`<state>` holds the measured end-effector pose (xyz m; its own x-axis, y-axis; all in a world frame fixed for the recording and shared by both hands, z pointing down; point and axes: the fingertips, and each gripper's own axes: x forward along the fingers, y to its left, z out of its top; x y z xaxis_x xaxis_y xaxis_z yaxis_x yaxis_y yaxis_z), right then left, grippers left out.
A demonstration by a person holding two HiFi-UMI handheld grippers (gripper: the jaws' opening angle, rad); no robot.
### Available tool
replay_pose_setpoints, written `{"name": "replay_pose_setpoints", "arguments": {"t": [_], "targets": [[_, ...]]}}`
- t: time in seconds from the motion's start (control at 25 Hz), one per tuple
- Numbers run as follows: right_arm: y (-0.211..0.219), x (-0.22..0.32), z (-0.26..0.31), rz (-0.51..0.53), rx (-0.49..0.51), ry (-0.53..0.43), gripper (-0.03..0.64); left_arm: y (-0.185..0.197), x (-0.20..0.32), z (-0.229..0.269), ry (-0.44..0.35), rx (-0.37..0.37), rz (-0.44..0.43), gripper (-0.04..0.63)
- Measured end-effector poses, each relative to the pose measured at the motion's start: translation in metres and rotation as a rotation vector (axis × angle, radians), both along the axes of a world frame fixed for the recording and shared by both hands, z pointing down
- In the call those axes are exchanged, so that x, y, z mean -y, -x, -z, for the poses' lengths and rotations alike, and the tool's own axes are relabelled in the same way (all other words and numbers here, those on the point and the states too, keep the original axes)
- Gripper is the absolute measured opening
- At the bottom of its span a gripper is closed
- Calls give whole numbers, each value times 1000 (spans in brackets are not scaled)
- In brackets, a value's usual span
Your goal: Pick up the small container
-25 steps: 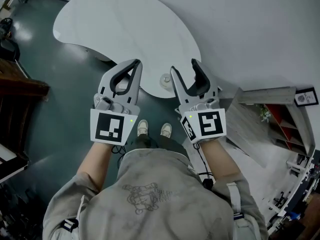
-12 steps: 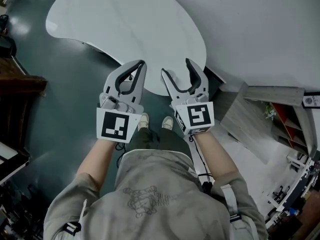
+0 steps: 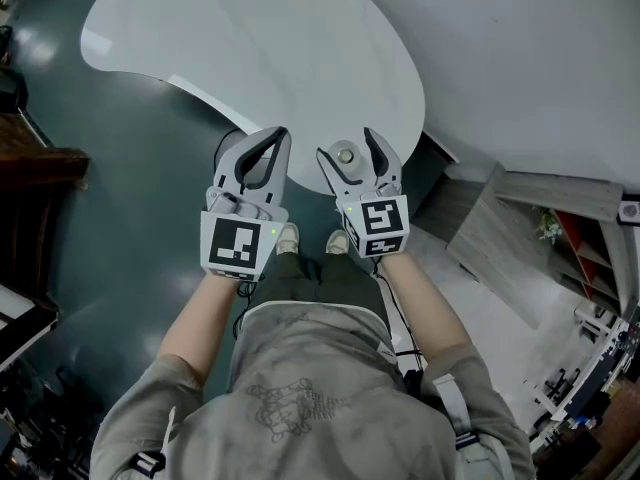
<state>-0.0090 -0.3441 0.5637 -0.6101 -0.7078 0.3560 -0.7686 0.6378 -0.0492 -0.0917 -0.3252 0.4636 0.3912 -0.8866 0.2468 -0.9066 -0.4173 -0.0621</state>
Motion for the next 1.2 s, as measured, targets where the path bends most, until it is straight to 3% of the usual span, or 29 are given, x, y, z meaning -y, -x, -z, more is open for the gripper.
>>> {"name": "replay_pose_setpoints", "arguments": {"t": [0.48,0.76,1.2], "targets": [[-1,12,-88,-54,-13,110,339,-10,-7,-72,91,-15,-44,17],[4,9,-120,-41,-90,143,337,-9,-9,-85,109,-11,-49,17],[5,16,-124,-46,-163,122,334,0,-11,-93,113,-3,-32,17]]}}
